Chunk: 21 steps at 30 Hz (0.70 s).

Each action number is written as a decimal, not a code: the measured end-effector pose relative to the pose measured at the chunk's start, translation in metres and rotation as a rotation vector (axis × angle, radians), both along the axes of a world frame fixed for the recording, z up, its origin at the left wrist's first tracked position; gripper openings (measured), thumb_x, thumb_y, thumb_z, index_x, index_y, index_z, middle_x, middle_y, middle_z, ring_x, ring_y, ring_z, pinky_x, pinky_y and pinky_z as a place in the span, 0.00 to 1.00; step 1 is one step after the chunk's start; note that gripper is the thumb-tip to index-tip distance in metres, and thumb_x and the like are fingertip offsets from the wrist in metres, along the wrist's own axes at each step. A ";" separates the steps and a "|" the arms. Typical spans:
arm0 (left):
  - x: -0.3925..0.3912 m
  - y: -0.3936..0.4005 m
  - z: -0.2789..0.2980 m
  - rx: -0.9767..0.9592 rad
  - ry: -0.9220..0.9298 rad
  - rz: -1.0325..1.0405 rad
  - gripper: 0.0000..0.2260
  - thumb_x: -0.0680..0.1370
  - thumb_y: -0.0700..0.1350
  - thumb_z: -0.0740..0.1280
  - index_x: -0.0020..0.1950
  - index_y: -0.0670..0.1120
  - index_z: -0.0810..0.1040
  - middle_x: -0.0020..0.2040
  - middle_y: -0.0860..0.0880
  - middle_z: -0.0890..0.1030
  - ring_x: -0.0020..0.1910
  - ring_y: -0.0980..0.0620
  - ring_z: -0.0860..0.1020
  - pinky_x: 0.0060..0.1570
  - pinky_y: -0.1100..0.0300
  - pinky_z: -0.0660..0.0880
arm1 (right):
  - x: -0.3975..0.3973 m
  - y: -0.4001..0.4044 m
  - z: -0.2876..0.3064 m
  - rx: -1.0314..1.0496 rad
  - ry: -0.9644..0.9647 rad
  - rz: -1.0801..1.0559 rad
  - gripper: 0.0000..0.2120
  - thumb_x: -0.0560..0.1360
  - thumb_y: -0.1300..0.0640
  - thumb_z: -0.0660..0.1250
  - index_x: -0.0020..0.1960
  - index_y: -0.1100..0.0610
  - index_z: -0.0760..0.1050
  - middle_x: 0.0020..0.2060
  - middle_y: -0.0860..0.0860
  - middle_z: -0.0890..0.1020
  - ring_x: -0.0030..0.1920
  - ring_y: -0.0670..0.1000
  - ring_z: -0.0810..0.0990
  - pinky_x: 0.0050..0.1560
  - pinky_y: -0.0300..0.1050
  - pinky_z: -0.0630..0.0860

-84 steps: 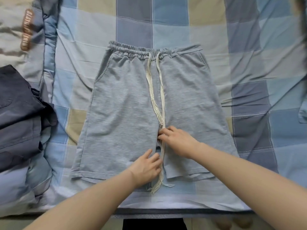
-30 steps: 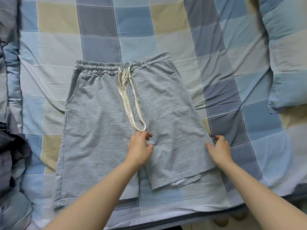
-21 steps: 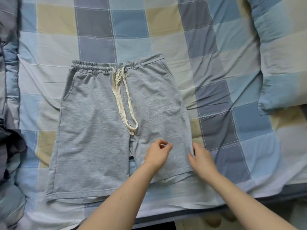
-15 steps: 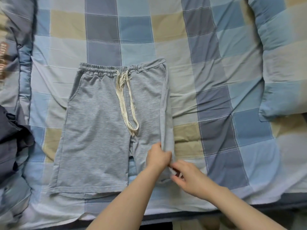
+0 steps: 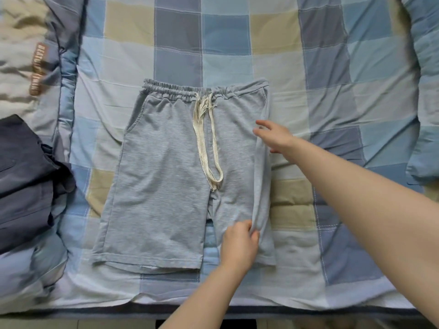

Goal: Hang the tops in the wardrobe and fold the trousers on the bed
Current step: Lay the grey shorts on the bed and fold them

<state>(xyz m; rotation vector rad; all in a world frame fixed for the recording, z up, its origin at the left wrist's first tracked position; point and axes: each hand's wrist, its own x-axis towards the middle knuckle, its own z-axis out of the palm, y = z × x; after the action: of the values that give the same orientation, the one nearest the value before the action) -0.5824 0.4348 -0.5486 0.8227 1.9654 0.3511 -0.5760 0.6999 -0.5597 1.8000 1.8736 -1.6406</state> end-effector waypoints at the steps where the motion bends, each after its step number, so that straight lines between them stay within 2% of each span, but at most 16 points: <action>1: -0.001 -0.003 0.001 0.008 -0.014 -0.012 0.11 0.78 0.47 0.66 0.37 0.46 0.73 0.39 0.42 0.79 0.45 0.41 0.77 0.42 0.52 0.68 | -0.005 0.004 -0.001 0.012 -0.029 0.045 0.24 0.77 0.47 0.61 0.73 0.46 0.64 0.70 0.51 0.68 0.70 0.52 0.65 0.62 0.48 0.70; 4: -0.012 -0.016 0.000 0.036 -0.108 -0.042 0.10 0.78 0.47 0.66 0.39 0.43 0.75 0.40 0.41 0.80 0.43 0.42 0.77 0.42 0.51 0.70 | -0.021 0.020 -0.010 0.016 -0.072 -0.002 0.28 0.77 0.50 0.64 0.75 0.53 0.62 0.69 0.52 0.69 0.66 0.53 0.70 0.55 0.45 0.70; 5: -0.018 -0.022 0.001 0.044 -0.138 -0.045 0.11 0.77 0.47 0.66 0.38 0.42 0.75 0.39 0.41 0.80 0.42 0.43 0.77 0.41 0.50 0.70 | -0.028 0.022 -0.012 0.033 -0.080 -0.044 0.27 0.76 0.52 0.65 0.73 0.56 0.64 0.65 0.53 0.71 0.62 0.53 0.73 0.52 0.45 0.71; 7: -0.031 -0.032 0.006 0.048 -0.202 -0.036 0.12 0.77 0.48 0.65 0.39 0.41 0.75 0.38 0.42 0.79 0.41 0.45 0.76 0.41 0.50 0.71 | -0.036 0.028 -0.013 0.132 -0.111 -0.188 0.18 0.74 0.57 0.66 0.64 0.59 0.75 0.56 0.54 0.77 0.53 0.55 0.77 0.48 0.46 0.73; 9: -0.051 -0.047 0.011 0.047 -0.257 0.010 0.12 0.76 0.50 0.65 0.39 0.42 0.76 0.35 0.47 0.79 0.38 0.49 0.76 0.39 0.54 0.71 | -0.049 0.026 -0.009 0.280 -0.162 -0.304 0.14 0.74 0.60 0.61 0.56 0.56 0.79 0.55 0.57 0.81 0.55 0.58 0.79 0.54 0.45 0.75; 12: -0.091 -0.068 0.021 0.056 -0.353 0.122 0.07 0.77 0.47 0.68 0.40 0.49 0.80 0.33 0.54 0.77 0.35 0.58 0.73 0.37 0.60 0.68 | -0.083 0.018 0.014 0.446 -0.180 -0.338 0.18 0.75 0.63 0.56 0.60 0.55 0.76 0.60 0.55 0.78 0.61 0.56 0.76 0.62 0.40 0.69; 16: -0.159 -0.096 0.029 0.067 -0.396 0.286 0.13 0.76 0.44 0.70 0.32 0.51 0.75 0.28 0.56 0.72 0.30 0.60 0.69 0.33 0.62 0.65 | -0.158 0.000 0.040 0.473 -0.136 -0.244 0.19 0.76 0.65 0.57 0.64 0.54 0.73 0.63 0.54 0.76 0.64 0.53 0.73 0.59 0.34 0.64; 19: -0.210 -0.124 0.024 0.040 -0.339 0.360 0.14 0.76 0.42 0.71 0.31 0.49 0.75 0.26 0.56 0.71 0.29 0.59 0.68 0.33 0.61 0.65 | -0.223 -0.025 0.045 0.418 -0.107 -0.176 0.19 0.74 0.64 0.58 0.62 0.52 0.76 0.62 0.53 0.77 0.65 0.55 0.73 0.66 0.42 0.68; 21: -0.239 -0.145 0.020 0.023 -0.299 0.433 0.14 0.76 0.42 0.71 0.31 0.50 0.76 0.25 0.56 0.73 0.27 0.61 0.70 0.31 0.62 0.65 | -0.261 -0.042 0.042 0.379 -0.093 -0.135 0.19 0.73 0.64 0.60 0.61 0.53 0.77 0.60 0.55 0.79 0.64 0.57 0.74 0.66 0.47 0.69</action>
<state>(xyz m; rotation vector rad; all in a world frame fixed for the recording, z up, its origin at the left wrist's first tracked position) -0.8216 0.2900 -0.5289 0.3254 1.8434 0.7090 -0.8366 0.6580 -0.5179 2.1431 2.1788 -1.2715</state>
